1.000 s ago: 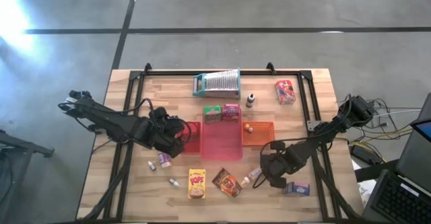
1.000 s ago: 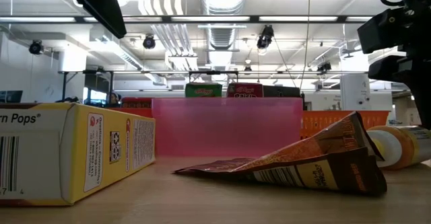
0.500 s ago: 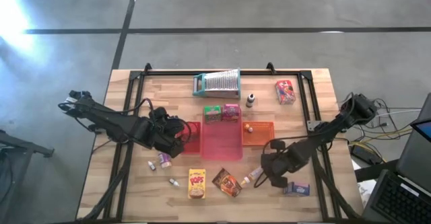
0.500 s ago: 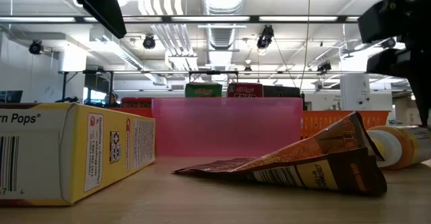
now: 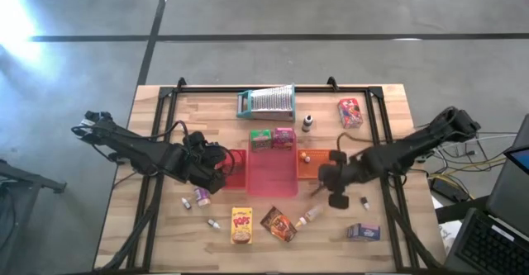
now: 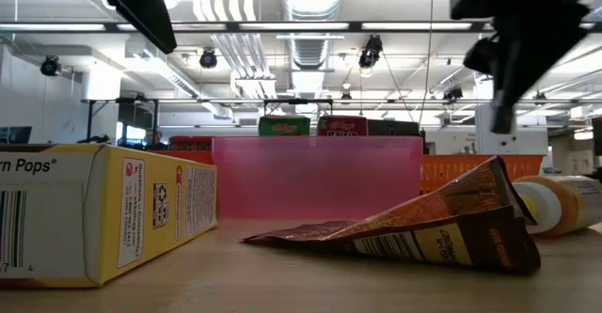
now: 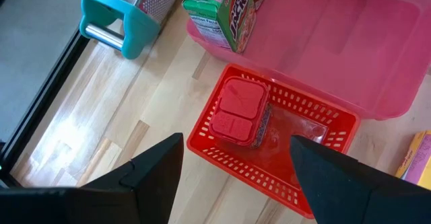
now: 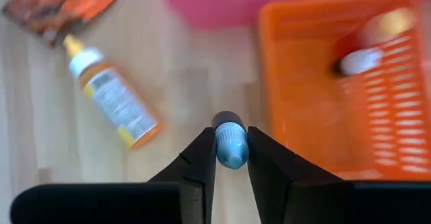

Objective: Pick & Place Kitchen Items
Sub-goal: Put the small black food coloring bottle into the orange bin

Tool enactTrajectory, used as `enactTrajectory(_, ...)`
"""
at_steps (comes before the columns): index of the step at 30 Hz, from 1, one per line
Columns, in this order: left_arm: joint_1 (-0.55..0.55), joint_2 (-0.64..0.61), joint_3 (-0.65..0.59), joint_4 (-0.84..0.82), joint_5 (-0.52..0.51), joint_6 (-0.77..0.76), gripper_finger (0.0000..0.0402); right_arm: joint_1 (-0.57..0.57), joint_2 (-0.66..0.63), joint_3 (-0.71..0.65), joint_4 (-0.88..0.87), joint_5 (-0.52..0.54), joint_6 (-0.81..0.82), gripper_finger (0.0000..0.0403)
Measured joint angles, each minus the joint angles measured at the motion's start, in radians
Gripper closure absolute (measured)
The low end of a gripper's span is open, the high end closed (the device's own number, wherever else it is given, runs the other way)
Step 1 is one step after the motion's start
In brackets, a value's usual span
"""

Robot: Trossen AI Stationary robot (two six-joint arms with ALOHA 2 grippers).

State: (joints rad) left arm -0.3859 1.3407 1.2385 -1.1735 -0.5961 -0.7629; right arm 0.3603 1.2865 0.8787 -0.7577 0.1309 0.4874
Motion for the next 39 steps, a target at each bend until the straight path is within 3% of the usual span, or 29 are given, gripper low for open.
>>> enactTrajectory(6,0.000,0.000,0.000,0.000,0.000,0.000,0.0125,-0.147,-0.036,0.000,0.003,-0.014,-0.127,0.0335)
enactTrajectory(16,0.000,0.000,0.000,0.000,0.000,0.000,0.0125,-0.328,0.028,0.000,0.018,-0.061,-0.298,0.0334)
enactTrajectory(29,0.000,0.000,0.000,0.000,0.000,0.000,0.0125,-0.426,0.134,0.000,0.062,-0.098,-0.402,0.0333)
enactTrajectory(39,0.000,0.000,0.000,0.000,0.000,0.000,0.0125,-0.460,0.143,-0.037,0.124,-0.105,-0.420,0.0331)
